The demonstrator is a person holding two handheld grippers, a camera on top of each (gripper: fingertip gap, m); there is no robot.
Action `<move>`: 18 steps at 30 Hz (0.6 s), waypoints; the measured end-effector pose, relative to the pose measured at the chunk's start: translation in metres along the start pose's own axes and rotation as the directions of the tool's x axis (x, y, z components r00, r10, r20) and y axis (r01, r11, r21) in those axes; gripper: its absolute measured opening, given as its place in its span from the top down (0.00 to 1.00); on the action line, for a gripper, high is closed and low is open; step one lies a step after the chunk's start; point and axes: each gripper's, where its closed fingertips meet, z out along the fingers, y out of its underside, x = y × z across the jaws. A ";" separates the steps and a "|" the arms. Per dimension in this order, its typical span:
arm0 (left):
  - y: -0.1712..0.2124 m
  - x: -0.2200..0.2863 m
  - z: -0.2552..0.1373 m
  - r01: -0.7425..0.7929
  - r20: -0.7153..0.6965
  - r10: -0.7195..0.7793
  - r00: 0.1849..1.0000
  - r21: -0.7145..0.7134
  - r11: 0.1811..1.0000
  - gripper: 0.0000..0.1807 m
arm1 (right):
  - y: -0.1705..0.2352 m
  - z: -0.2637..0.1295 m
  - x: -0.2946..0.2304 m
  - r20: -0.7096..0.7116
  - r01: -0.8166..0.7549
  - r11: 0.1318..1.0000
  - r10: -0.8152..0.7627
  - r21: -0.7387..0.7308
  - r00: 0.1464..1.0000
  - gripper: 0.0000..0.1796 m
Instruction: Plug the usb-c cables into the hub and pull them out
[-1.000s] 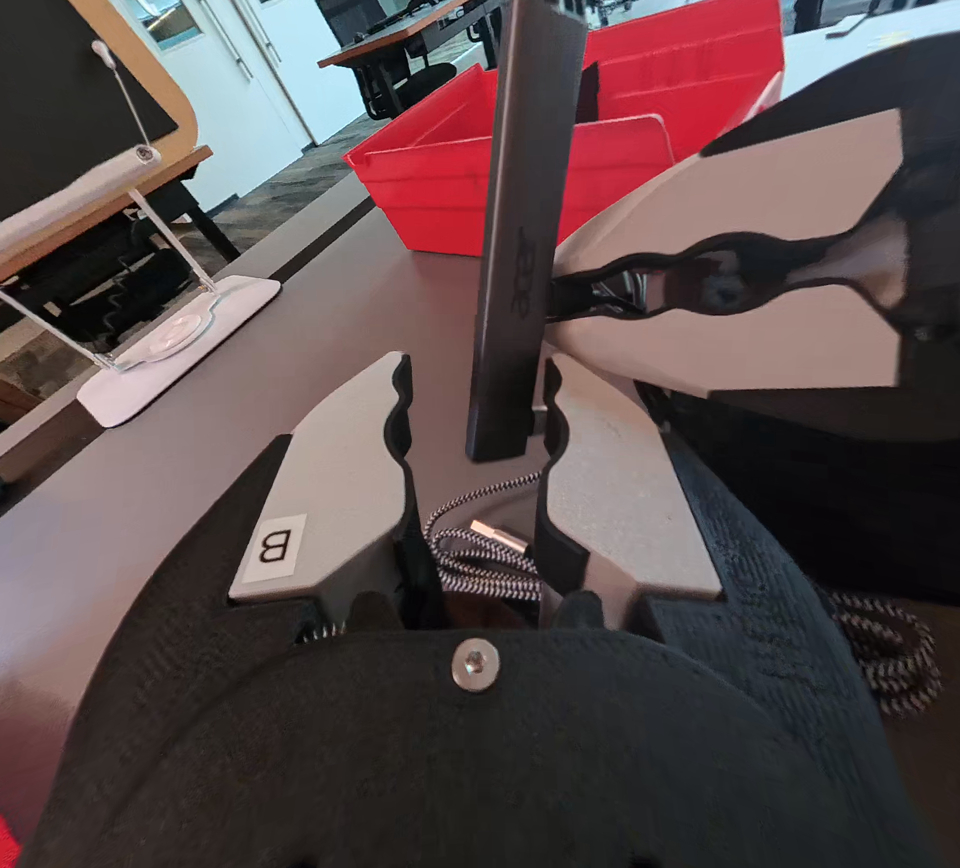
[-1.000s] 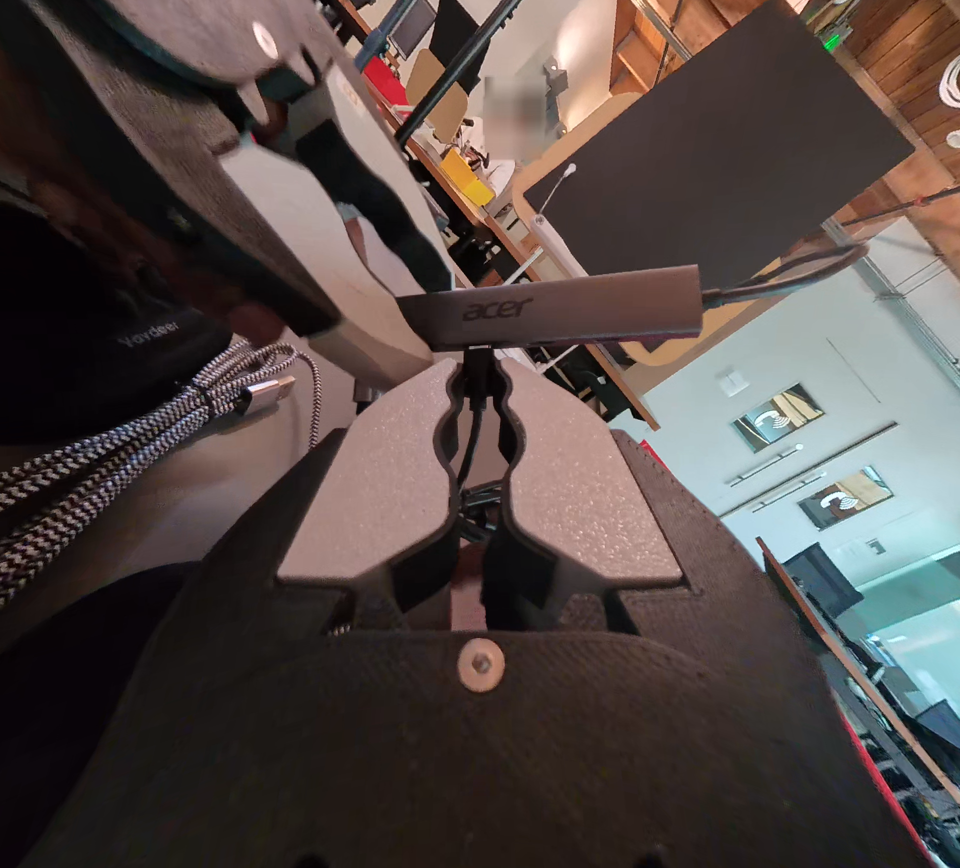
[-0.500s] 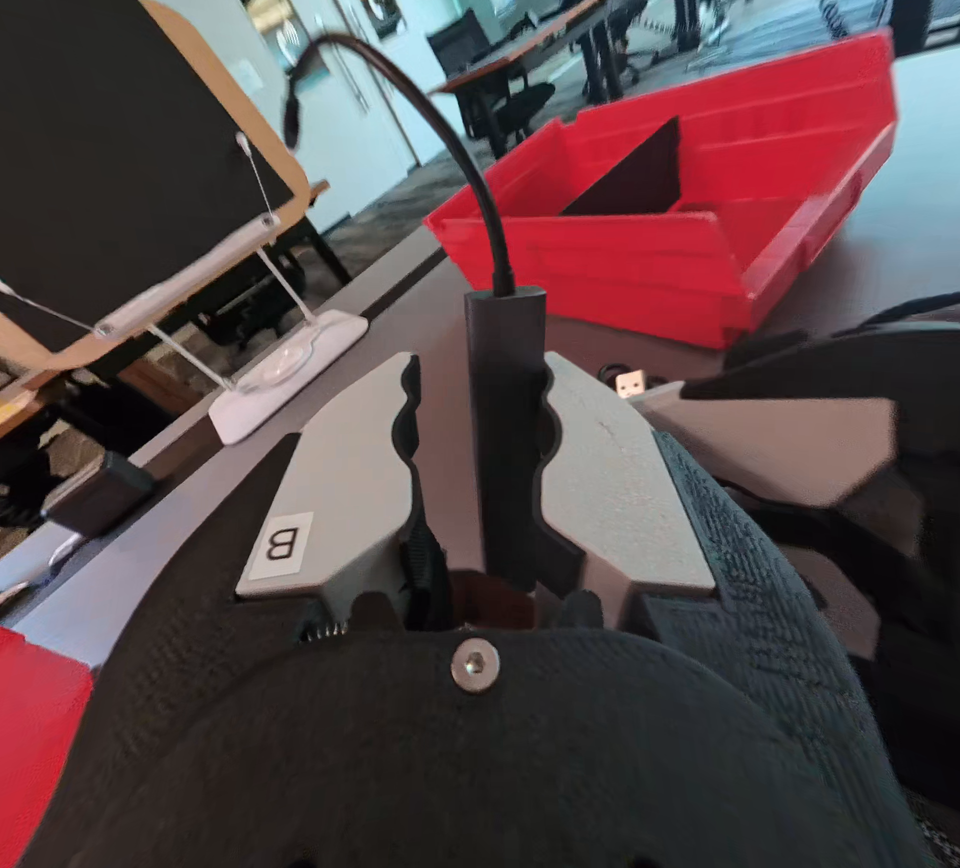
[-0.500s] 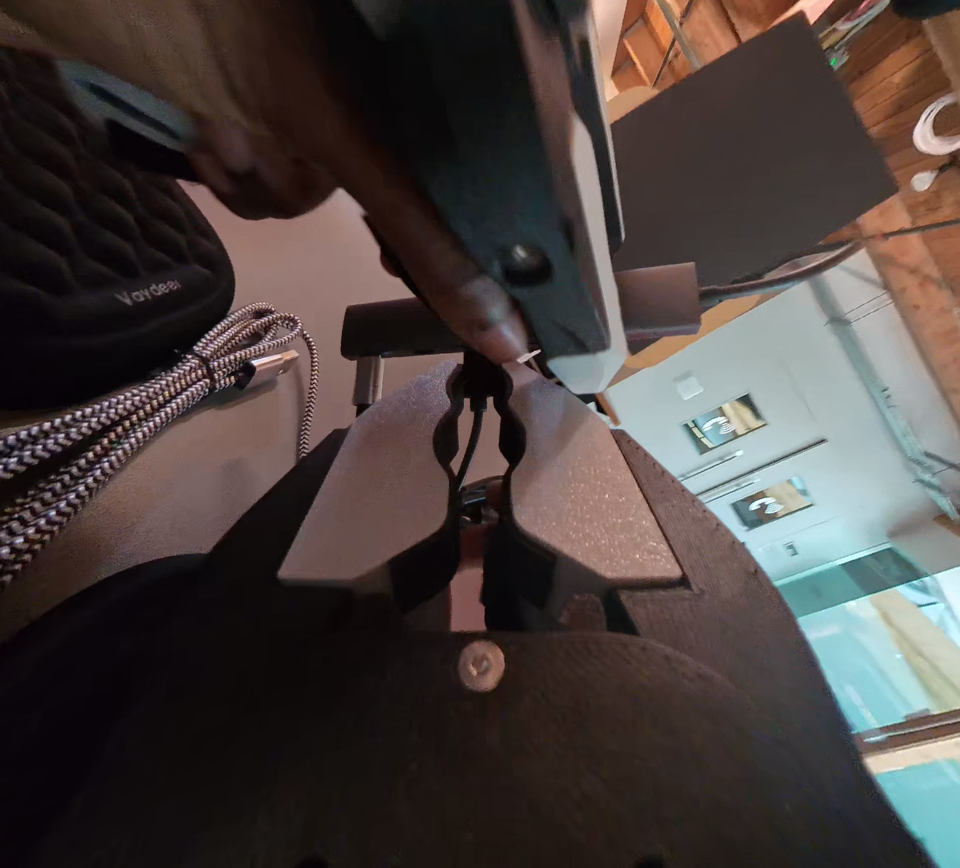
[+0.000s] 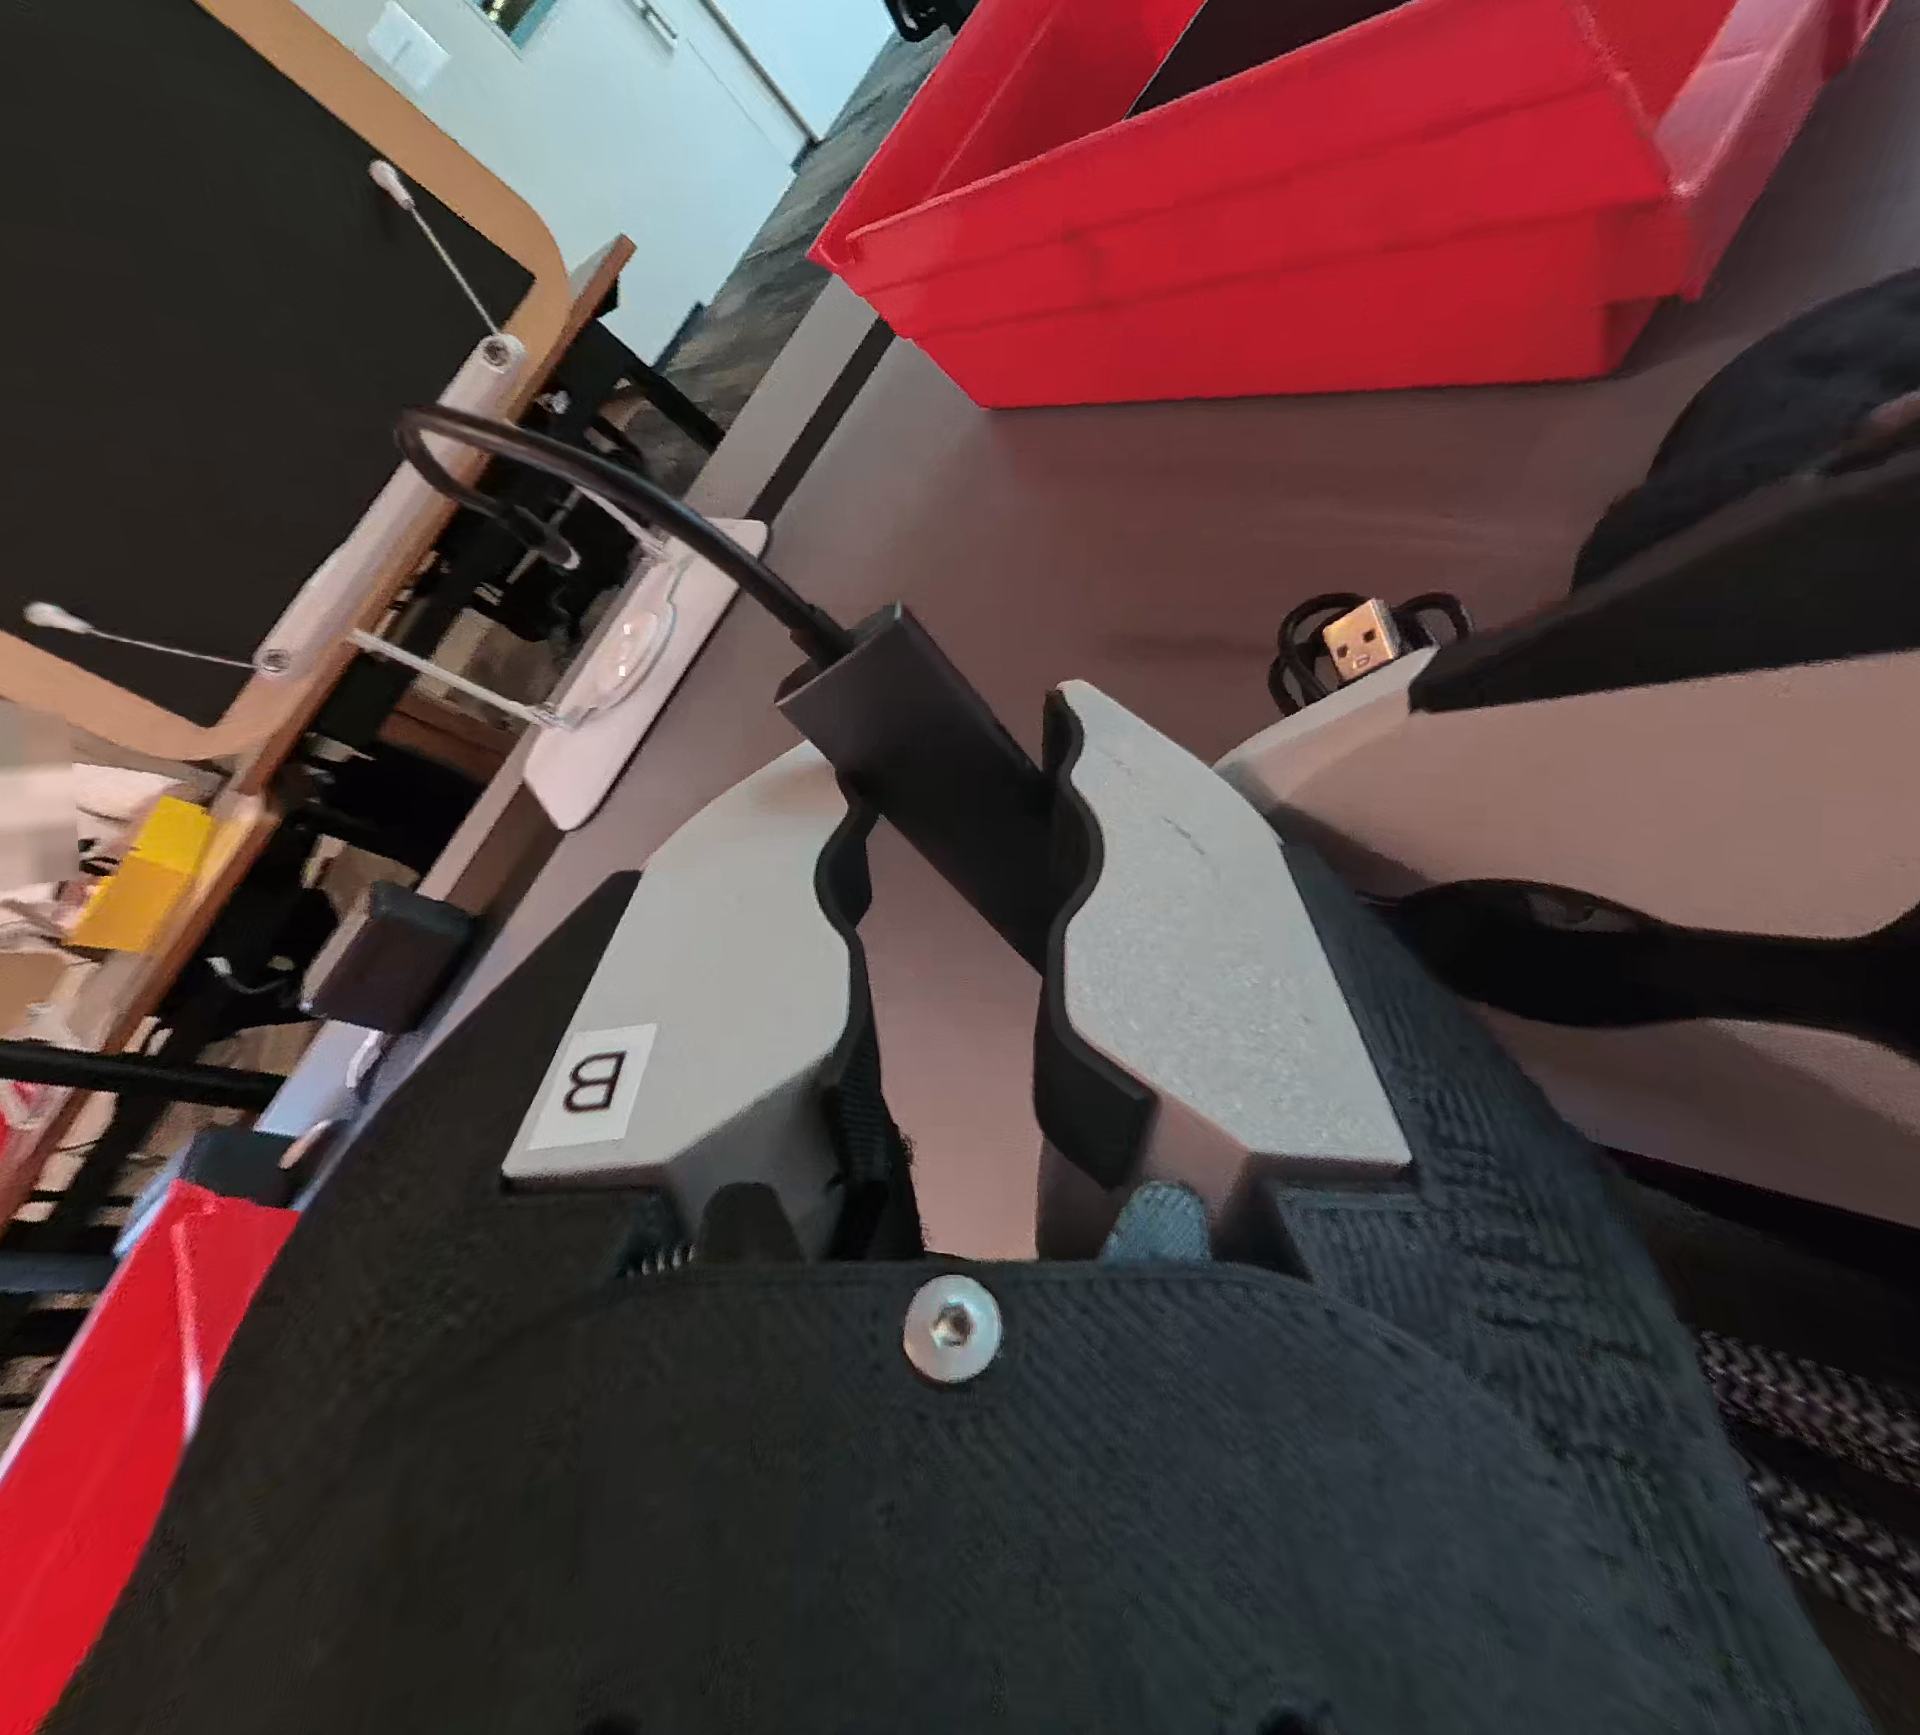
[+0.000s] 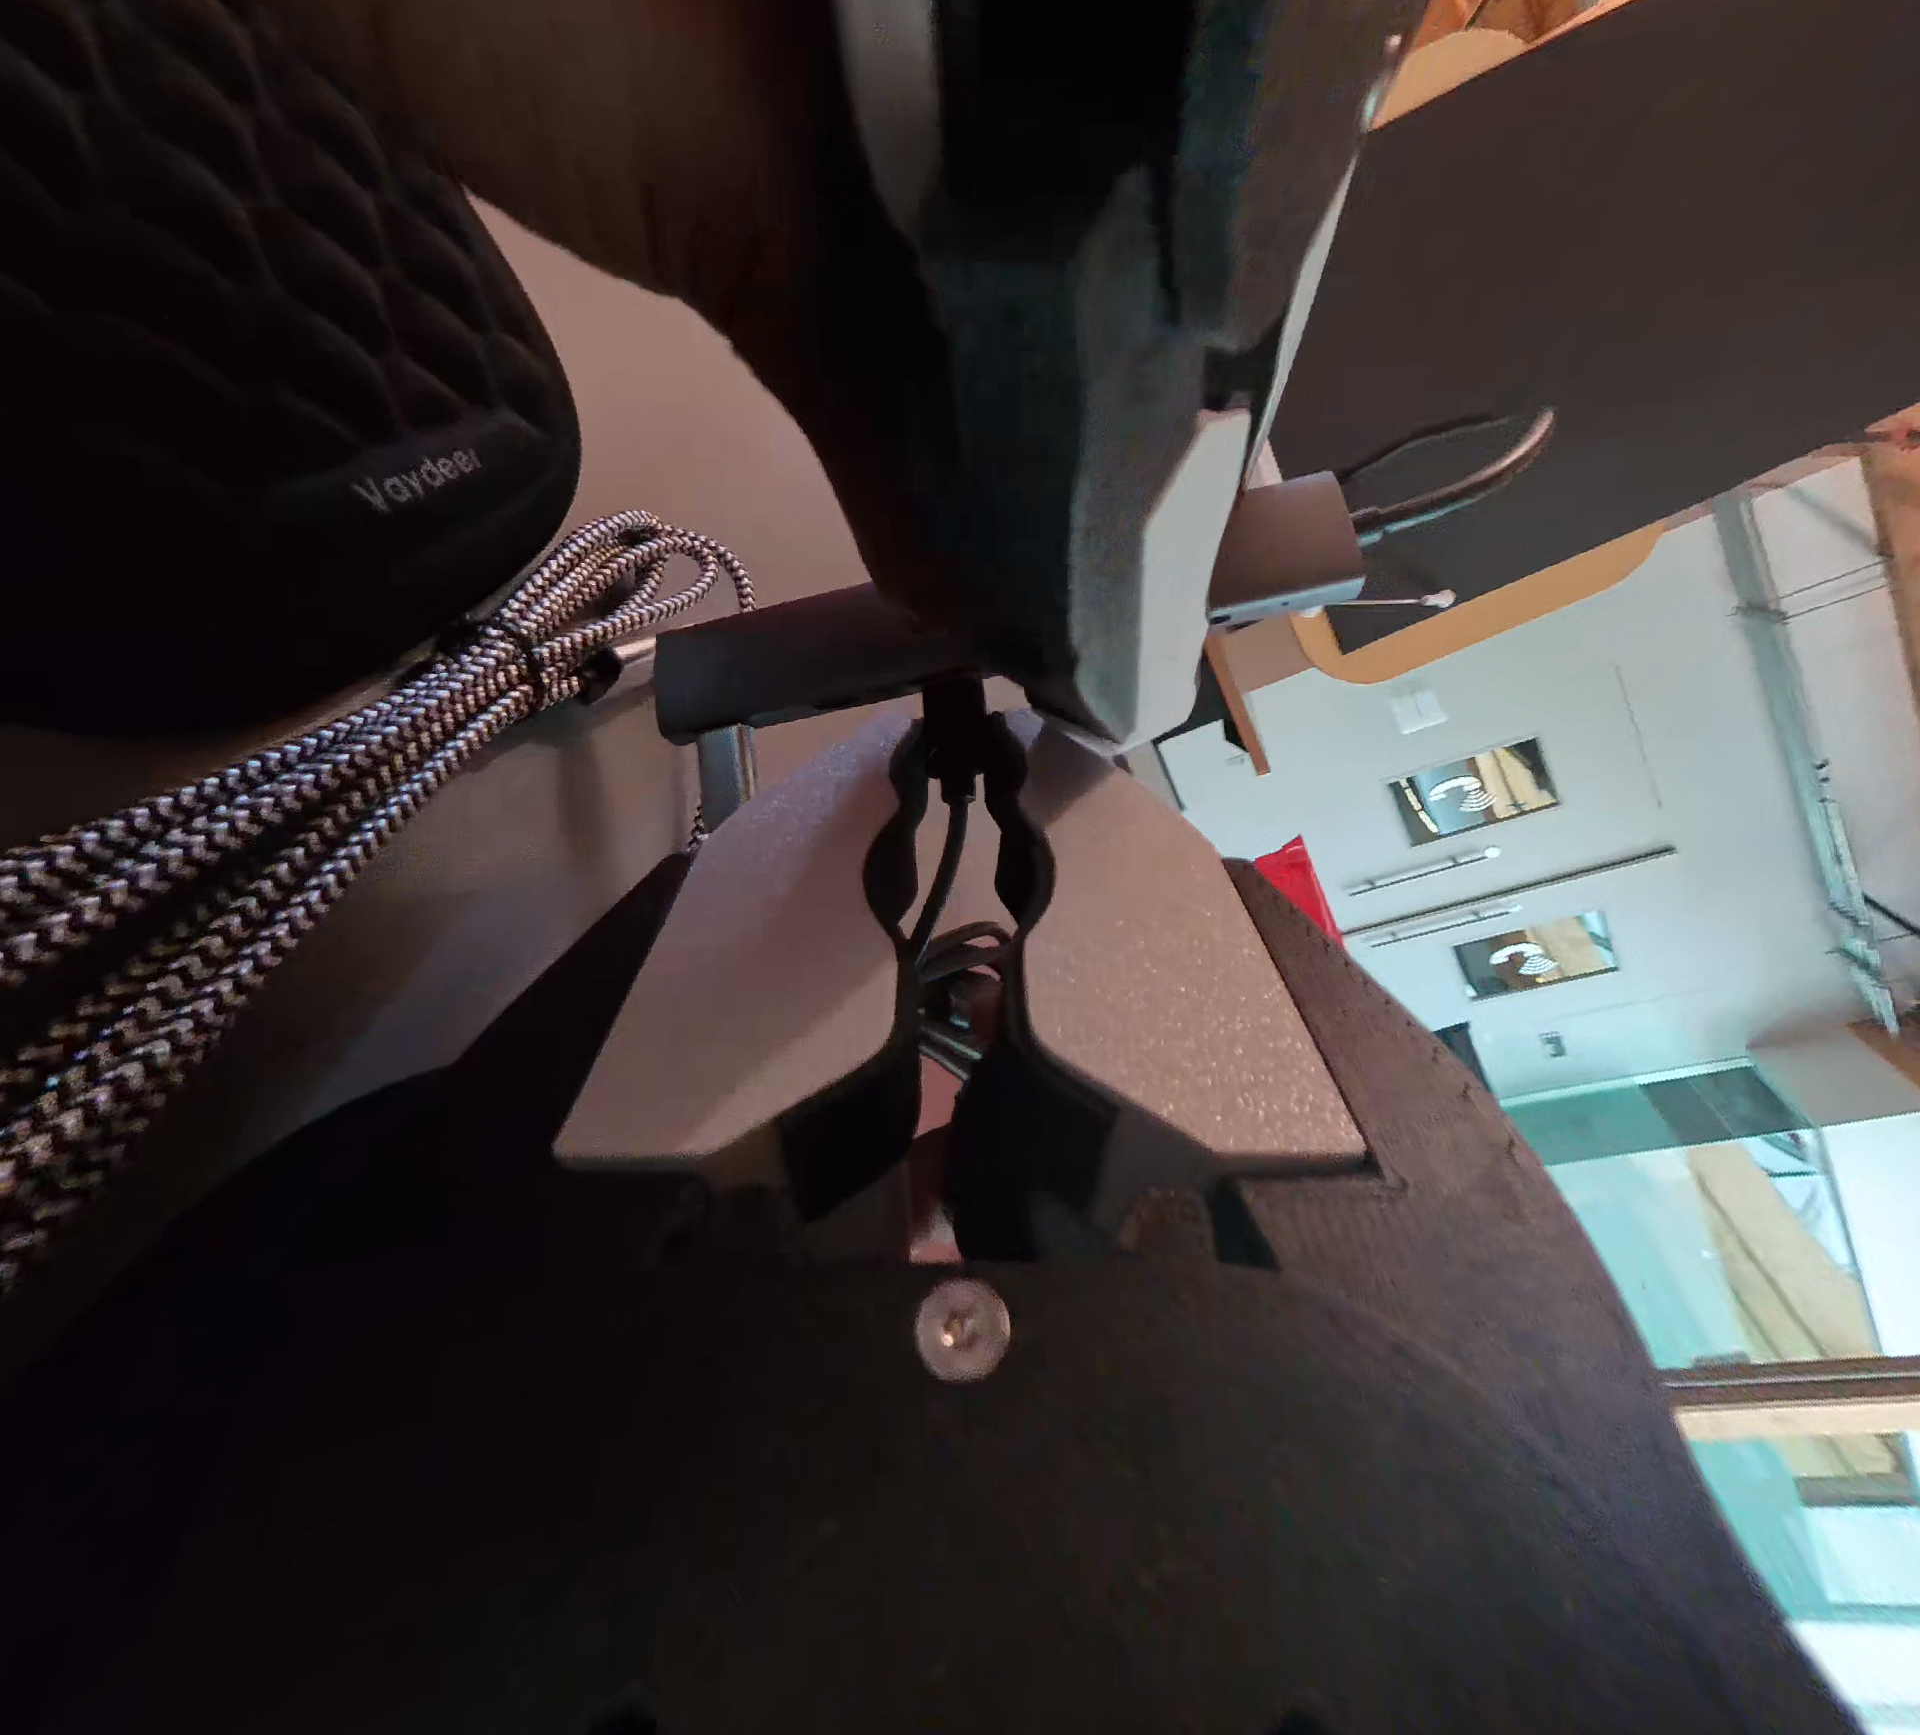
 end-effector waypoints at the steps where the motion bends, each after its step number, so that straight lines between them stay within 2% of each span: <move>1: 0.000 -0.004 0.000 -0.018 0.034 0.018 0.999 -0.002 1.000 0.82 | 0.001 -0.001 0.001 0.005 -0.016 1.000 0.016 -0.004 1.000 0.94; 2: 0.005 -0.020 -0.001 -0.043 0.121 0.046 0.992 -0.024 0.999 0.81 | 0.003 -0.002 0.002 0.009 -0.030 1.000 0.030 -0.005 1.000 0.95; 3: 0.007 -0.022 0.000 -0.007 0.096 0.008 0.995 -0.007 1.000 0.82 | 0.003 -0.004 0.001 0.022 -0.053 0.999 0.053 0.005 0.998 0.99; 4: 0.007 -0.019 -0.001 0.036 0.050 -0.035 0.998 -0.016 0.999 0.83 | 0.001 -0.005 0.000 0.039 -0.083 0.996 0.082 0.020 0.996 0.99; 6: -0.017 -0.023 -0.009 -0.051 0.089 0.048 0.995 0.035 0.998 0.86 | -0.010 -0.005 0.003 0.066 -0.139 0.989 0.135 0.057 0.989 0.99; 7: -0.024 -0.022 -0.011 -0.040 0.056 0.036 0.998 0.071 0.997 0.87 | -0.011 -0.005 0.010 0.067 -0.162 0.984 0.157 0.074 0.985 1.00; 9: -0.020 -0.012 -0.009 0.165 -0.134 -0.157 0.978 0.050 0.985 0.89 | -0.005 -0.005 0.012 0.090 -0.222 0.972 0.215 0.079 0.973 0.99; 10: -0.017 -0.012 -0.008 0.244 -0.174 -0.233 0.957 0.046 0.969 0.89 | -0.005 -0.006 0.011 0.093 -0.233 0.967 0.223 0.104 0.970 0.99; 11: -0.013 -0.013 -0.007 0.308 -0.190 -0.296 0.936 0.036 0.951 0.89 | -0.006 -0.008 0.009 0.082 -0.213 0.969 0.203 0.127 0.976 0.99; 14: -0.004 -0.009 -0.006 0.423 -0.224 -0.412 0.883 0.003 0.906 0.89 | -0.013 -0.010 0.004 0.093 -0.184 0.971 0.172 0.152 0.981 0.85; 18: -0.005 -0.007 -0.009 0.498 -0.245 -0.483 0.840 -0.004 0.867 0.89 | -0.021 -0.010 -0.002 0.118 -0.181 0.972 0.164 0.149 0.979 0.81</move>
